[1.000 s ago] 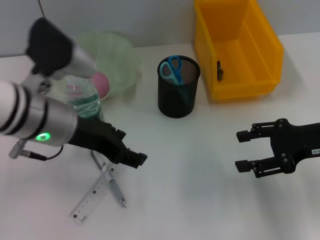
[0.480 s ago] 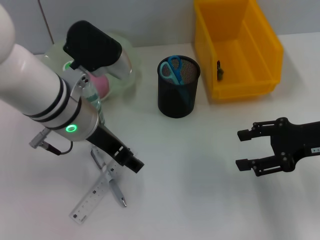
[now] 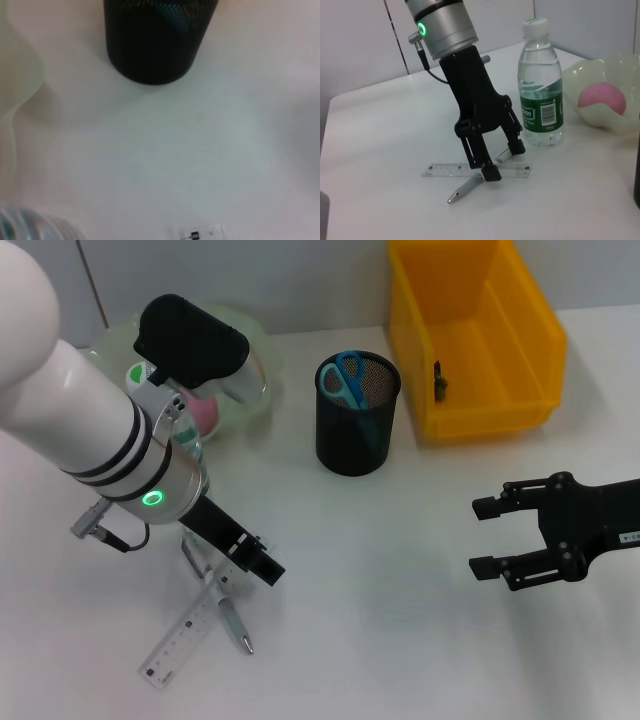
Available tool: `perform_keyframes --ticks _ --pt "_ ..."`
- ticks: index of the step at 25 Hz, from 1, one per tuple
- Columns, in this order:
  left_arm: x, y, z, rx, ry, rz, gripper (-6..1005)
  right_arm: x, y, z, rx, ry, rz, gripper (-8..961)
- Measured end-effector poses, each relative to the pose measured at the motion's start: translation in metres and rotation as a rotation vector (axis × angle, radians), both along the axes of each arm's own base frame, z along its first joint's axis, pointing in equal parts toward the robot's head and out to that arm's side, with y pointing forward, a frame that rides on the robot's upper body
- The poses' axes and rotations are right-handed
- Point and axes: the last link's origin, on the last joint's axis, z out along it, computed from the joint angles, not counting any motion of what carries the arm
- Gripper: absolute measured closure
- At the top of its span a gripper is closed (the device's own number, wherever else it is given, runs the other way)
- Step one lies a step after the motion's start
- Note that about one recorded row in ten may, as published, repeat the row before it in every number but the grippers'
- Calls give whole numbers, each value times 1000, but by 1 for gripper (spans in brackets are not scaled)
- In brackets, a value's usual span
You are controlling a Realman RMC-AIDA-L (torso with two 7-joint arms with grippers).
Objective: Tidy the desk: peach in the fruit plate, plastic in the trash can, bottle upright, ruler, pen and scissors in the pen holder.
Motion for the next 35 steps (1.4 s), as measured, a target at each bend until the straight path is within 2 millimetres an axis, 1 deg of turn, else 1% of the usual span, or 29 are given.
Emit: perform_keyframes --ticks 5,20,35 --pt "-2 -2 -7 -1 38 -14 215 -1 1 0 0 0 2 178" --pt "-5 2 -10 26 44 -25 236 -2 0 -3 -5 5 -3 178" --pt "-6 -1 -17 6 67 -62 256 -3 -1 -5 -7 9 -5 178"
